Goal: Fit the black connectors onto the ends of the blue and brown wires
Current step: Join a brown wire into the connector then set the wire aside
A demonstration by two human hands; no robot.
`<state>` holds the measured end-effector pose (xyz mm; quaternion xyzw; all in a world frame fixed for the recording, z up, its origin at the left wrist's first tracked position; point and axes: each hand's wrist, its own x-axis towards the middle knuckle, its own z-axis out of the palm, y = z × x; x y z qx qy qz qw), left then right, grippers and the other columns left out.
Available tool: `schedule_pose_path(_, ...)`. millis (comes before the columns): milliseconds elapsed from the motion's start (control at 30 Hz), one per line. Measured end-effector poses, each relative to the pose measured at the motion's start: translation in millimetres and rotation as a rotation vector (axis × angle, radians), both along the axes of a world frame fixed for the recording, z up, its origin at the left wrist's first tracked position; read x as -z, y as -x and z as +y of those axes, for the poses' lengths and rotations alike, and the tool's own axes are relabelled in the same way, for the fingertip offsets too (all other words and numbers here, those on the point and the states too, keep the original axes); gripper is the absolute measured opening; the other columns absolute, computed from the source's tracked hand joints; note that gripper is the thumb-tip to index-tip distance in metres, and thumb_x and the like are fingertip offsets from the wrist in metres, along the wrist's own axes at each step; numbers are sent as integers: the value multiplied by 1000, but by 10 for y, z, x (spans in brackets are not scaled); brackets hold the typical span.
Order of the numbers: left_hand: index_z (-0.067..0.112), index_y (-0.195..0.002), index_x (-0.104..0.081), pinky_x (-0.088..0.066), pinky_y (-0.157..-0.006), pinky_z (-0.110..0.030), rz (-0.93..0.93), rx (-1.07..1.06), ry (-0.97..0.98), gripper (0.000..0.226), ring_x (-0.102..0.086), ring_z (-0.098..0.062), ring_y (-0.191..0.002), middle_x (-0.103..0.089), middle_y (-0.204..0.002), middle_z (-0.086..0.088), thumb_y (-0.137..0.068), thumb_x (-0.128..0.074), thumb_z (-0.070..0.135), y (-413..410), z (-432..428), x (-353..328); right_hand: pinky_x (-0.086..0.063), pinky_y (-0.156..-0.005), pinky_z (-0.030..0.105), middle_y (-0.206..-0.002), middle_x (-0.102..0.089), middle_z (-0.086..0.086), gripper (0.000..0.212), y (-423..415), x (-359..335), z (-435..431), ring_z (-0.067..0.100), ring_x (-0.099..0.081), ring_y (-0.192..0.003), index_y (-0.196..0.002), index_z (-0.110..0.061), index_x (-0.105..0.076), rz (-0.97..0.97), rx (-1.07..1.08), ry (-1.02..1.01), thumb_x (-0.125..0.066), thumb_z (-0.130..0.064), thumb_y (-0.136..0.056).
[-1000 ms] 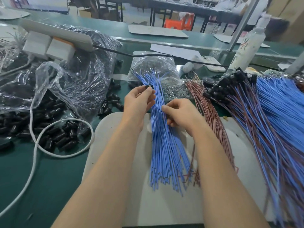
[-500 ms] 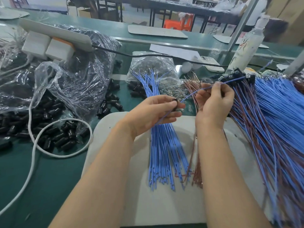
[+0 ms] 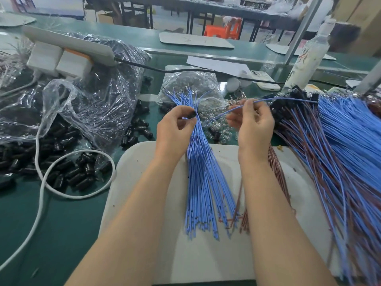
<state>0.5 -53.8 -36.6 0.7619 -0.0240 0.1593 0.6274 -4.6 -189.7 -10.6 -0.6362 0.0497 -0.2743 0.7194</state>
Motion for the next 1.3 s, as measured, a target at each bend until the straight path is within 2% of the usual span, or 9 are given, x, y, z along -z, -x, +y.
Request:
schedule_pose_path(133, 18, -97, -62, -51, -93, -29, 4, -5, -10, 26, -65, -14, -91, -66, -92, 4, -87, -56, -5, 17, -27, -4, -53, -55, 24, -72, -64, 8, 18, 27, -44, 71, 14, -65, -55, -87, -15, -49, -92, -24, -34, -40, -14, -102)
schedule_pose_path(367, 15, -100, -64, -51, -92, -27, 14, -6, 42, 20, -64, -10, -91, -67, -96, 2, -88, -59, 0, 27, -21, -12, -53, -55, 28, -73, -64, 11, 17, 52, -35, 130, 24, -66, -59, -86, -17, -47, -161, 39, 125, -41, -15, -101)
schedule_pose_path(567, 20, -98, -64, -51, -92, -27, 36, 13, 39, 20, -65, -11, -93, -68, -96, 2, -89, -60, 3, 20, -25, -12, -54, -56, 29, -69, -63, 2, 19, 61, -23, 152, 16, -65, -56, -85, -22, -45, -194, 85, 246, -41, -16, -102)
schedule_pose_path(800, 19, -105, -67, -49, -83, -20, -14, 27, -124, 21, -63, -7, -89, -68, -91, 8, -90, -59, 7, 21, -55, 12, -55, -56, 28, -68, -63, 1, 20, 42, -4, 162, 15, -67, -56, -84, -27, -45, -197, 79, 284, -42, -16, -101)
schedule_pose_path(933, 15, -108, -69, -42, -75, -11, -101, 24, -249, 20, -59, -9, -85, -66, -91, 6, -90, -61, 11, 47, -87, 8, -53, -56, 26, -69, -65, 4, 19, 23, 19, 155, 18, -67, -58, -84, -22, -48, -126, 5, 277, -43, -17, -101)
schedule_pose_path(1033, 13, -106, -70, -38, -76, -12, -176, 2, -318, 18, -55, -8, -86, -62, -86, 12, -89, -63, 16, 71, -104, -6, -52, -56, 21, -70, -64, 1, 20, 11, 29, 140, 10, -65, -60, -81, -17, -54, -58, -42, 236, -47, -15, -99)
schedule_pose_path(1133, 15, -104, -70, -35, -78, -12, -241, -7, -369, 16, -53, -10, -89, -60, -87, 15, -89, -64, 16, 86, -120, -21, -51, -61, 21, -70, -63, -4, 19, 6, 34, 124, 3, -60, -62, -80, -14, -60, -26, -89, 235, -51, -14, -96)
schedule_pose_path(1233, 15, -101, -70, -35, -79, -9, -270, -7, -321, 14, -54, -10, -87, -62, -87, 14, -88, -65, 17, 96, -137, -21, -53, -76, 32, -73, -65, -7, 21, 12, 41, 146, 1, -60, -69, -78, -21, -64, 34, -170, 299, -55, -13, -94)
schedule_pose_path(1300, 15, -99, -70, -38, -78, -11, -276, -18, -289, 12, -57, -10, -85, -64, -86, 13, -89, -65, 18, 104, -148, -33, -55, -85, 38, -82, -67, -1, 19, 20, 45, 191, 8, -63, -79, -85, -23, -64, 76, -244, 272, -53, -11, -95)
